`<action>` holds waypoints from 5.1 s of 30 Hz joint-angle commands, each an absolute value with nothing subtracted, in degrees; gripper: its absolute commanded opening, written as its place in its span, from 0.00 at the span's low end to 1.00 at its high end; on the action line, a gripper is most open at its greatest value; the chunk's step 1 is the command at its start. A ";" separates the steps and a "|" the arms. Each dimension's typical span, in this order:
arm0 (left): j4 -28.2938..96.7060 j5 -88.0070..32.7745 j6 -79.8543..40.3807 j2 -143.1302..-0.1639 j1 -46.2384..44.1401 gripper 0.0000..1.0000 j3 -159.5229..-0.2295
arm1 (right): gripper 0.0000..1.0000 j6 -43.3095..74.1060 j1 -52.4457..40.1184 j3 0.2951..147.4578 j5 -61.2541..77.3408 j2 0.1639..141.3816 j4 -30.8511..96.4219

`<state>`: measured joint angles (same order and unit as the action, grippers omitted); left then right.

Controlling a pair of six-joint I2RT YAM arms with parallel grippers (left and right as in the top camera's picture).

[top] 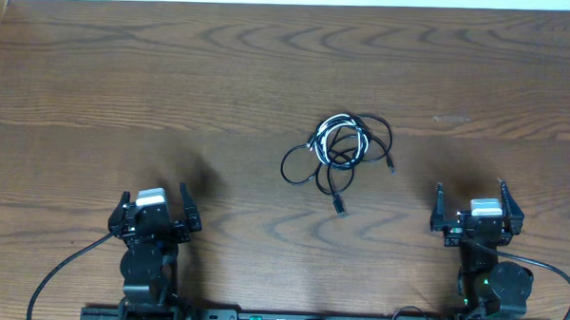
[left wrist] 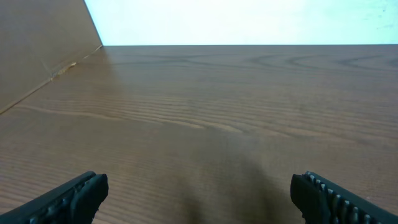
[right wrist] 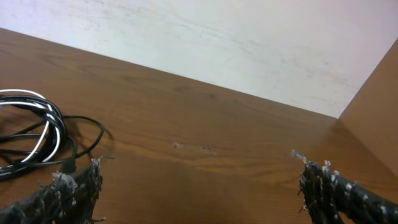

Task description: Untangle cables

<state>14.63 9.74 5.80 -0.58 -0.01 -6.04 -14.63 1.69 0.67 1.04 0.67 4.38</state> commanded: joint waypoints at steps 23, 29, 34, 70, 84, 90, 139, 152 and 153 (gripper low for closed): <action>15.31 9.65 5.13 -0.34 0.32 0.99 -4.71 | 0.99 -15.29 2.04 0.32 0.60 0.43 4.27; 15.31 9.65 5.10 -0.34 0.32 0.99 -4.71 | 0.99 -15.29 2.04 0.32 0.60 0.43 4.25; 15.31 9.65 5.13 -0.34 0.32 0.99 -4.71 | 0.99 -15.29 2.04 0.32 0.60 0.43 4.25; 13.63 9.54 5.43 -0.34 0.30 0.99 -4.71 | 0.99 -15.29 2.04 0.32 0.60 0.43 4.25; 8.27 6.20 5.30 -0.34 0.32 0.99 -4.71 | 0.99 -15.27 2.04 0.32 0.62 0.45 3.07; -5.45 6.48 5.28 -0.34 0.32 0.99 -4.71 | 0.99 -15.25 2.04 0.32 -1.32 0.45 1.67; -5.65 -27.88 -5.04 -32.29 0.32 0.98 -63.24 | 0.99 8.05 1.98 45.32 42.63 36.40 -56.29; -5.48 -27.92 -5.52 -32.29 0.30 0.98 -63.24 | 0.99 40.18 1.83 45.32 20.56 36.36 -44.77; -5.50 -27.92 -6.15 -32.29 0.32 0.98 -63.24 | 0.99 40.18 1.83 45.32 23.31 36.38 -45.80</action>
